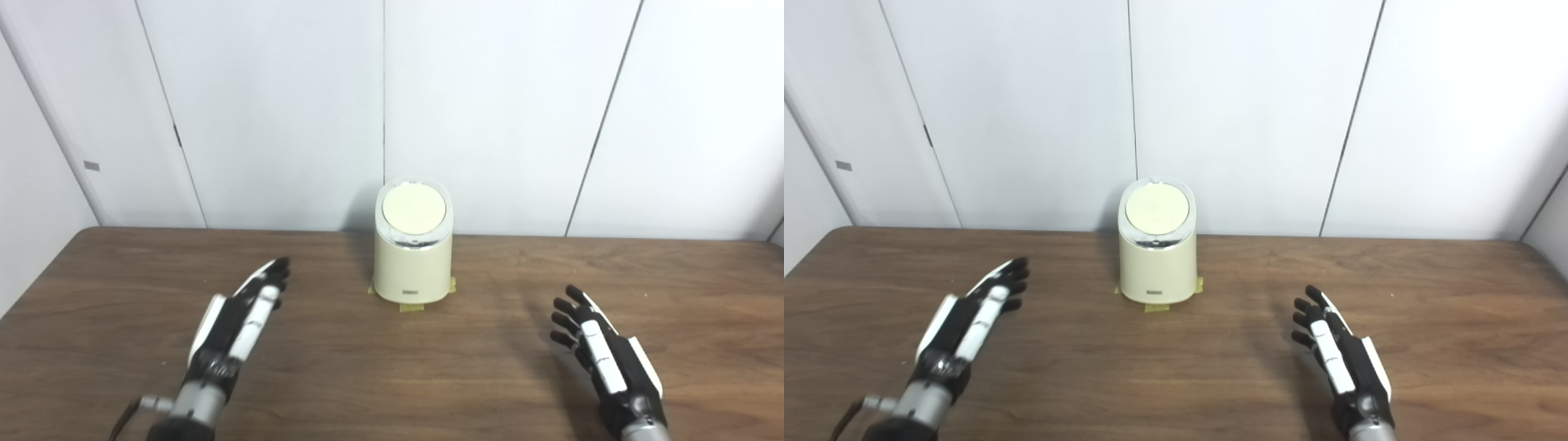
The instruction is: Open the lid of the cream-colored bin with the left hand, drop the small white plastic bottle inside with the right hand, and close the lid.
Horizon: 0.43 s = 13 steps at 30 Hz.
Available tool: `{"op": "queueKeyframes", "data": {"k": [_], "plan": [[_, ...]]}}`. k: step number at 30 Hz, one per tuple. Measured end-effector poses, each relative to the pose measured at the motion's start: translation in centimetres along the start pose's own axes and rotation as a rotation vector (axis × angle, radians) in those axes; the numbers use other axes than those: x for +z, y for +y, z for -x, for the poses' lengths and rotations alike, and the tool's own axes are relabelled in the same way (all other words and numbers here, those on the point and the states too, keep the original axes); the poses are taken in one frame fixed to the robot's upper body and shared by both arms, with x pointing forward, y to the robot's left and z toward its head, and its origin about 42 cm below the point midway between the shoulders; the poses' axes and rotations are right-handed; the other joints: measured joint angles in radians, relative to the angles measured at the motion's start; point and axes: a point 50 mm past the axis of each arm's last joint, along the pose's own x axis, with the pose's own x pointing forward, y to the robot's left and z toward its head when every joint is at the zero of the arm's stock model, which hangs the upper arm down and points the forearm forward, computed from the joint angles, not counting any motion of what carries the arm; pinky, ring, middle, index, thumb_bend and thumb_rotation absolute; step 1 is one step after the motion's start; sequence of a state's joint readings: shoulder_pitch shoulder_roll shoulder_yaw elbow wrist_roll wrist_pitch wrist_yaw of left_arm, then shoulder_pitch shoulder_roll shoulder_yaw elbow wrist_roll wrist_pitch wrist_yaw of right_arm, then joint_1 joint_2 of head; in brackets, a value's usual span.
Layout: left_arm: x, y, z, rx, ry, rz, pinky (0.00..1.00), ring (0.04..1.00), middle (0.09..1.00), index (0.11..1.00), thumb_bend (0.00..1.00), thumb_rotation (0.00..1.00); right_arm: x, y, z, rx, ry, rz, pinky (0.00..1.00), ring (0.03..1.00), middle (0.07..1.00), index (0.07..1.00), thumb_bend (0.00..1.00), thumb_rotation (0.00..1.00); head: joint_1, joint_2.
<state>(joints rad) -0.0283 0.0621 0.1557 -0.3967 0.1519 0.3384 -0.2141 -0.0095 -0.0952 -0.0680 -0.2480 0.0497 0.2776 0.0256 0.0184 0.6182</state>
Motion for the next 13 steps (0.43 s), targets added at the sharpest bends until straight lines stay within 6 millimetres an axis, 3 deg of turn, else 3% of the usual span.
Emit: {"op": "queueKeyframes", "data": {"k": [4, 13], "plan": [[-1.3, -0.5, 1.5, -0.004, 0.041, 0.063, 0.91, 0.908, 0.917, 0.94, 0.45, 0.91, 0.3, -0.1, -0.5, -0.002, -0.011, -0.008, 0.87, 0.921, 0.921, 0.919, 0.62, 0.85, -0.008, 0.003], [-3.0, 0.5, 1.9, 0.052, 0.027, 0.134, 0.96, 0.934, 0.932, 0.94, 0.46, 0.92, 0.3, -0.1, -0.6, -0.008, -0.011, 0.0, 0.88, 0.951, 0.96, 0.945, 0.59, 0.88, -0.014, 0.012]]}}
